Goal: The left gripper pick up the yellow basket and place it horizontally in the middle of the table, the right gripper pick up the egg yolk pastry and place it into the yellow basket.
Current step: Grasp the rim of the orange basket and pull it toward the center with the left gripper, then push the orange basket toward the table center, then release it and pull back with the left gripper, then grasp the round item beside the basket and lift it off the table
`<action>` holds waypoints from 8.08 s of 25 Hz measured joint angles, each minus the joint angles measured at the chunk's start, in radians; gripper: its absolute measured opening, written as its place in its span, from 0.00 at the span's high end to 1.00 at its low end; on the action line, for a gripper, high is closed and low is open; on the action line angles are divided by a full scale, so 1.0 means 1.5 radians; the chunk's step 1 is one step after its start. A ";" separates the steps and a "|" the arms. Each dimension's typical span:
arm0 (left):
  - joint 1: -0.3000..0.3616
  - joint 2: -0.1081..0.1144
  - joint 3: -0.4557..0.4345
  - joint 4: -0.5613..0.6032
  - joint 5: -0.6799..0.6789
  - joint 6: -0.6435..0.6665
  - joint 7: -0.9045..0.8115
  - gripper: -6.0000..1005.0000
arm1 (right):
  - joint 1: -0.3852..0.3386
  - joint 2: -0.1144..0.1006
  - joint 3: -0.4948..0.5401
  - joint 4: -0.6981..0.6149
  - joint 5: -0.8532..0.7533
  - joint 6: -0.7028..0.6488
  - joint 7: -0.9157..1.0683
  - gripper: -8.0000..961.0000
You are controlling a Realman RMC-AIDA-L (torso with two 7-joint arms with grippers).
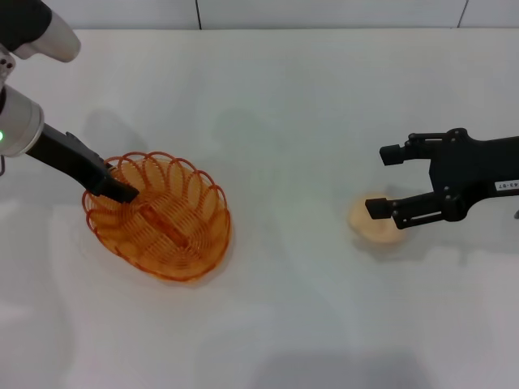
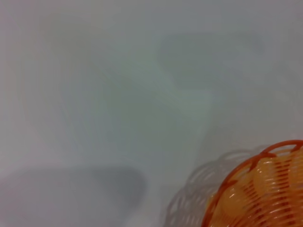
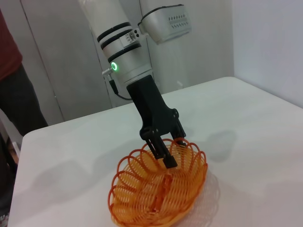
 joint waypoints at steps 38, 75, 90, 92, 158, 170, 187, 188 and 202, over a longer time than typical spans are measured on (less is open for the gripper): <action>0.035 0.001 -0.011 0.179 -0.069 0.149 -0.134 0.88 | 0.001 0.000 0.011 -0.001 0.007 0.001 -0.001 0.15; 0.065 -0.033 -0.010 0.106 -0.162 0.097 -0.485 0.91 | 0.001 -0.001 0.031 -0.015 0.012 -0.032 -0.002 0.17; 0.062 -0.038 -0.008 0.058 -0.171 0.053 -0.458 0.91 | 0.001 0.000 0.031 -0.022 0.021 -0.046 -0.005 0.17; 0.062 -0.038 -0.008 0.046 -0.168 0.046 -0.452 0.91 | 0.001 0.000 0.030 -0.022 0.021 -0.046 -0.005 0.17; 0.044 -0.048 0.010 -0.026 -0.171 -0.018 -0.412 0.83 | -0.001 0.000 0.021 -0.019 0.020 -0.048 -0.006 0.20; 0.044 -0.047 0.010 -0.023 -0.192 -0.015 -0.399 0.70 | 0.001 0.000 0.022 -0.018 0.020 -0.048 -0.006 0.20; 0.137 -0.006 0.000 0.155 -0.323 -0.015 -0.316 0.13 | 0.001 0.000 0.025 -0.014 0.020 -0.041 -0.001 0.21; 0.151 -0.003 -0.005 0.168 -0.363 -0.016 -0.287 0.13 | 0.001 0.000 0.025 -0.014 0.020 -0.039 0.001 0.21; 0.190 0.038 -0.036 0.173 -0.560 0.174 -0.039 0.12 | 0.061 0.001 -0.001 0.038 0.011 0.019 0.038 0.21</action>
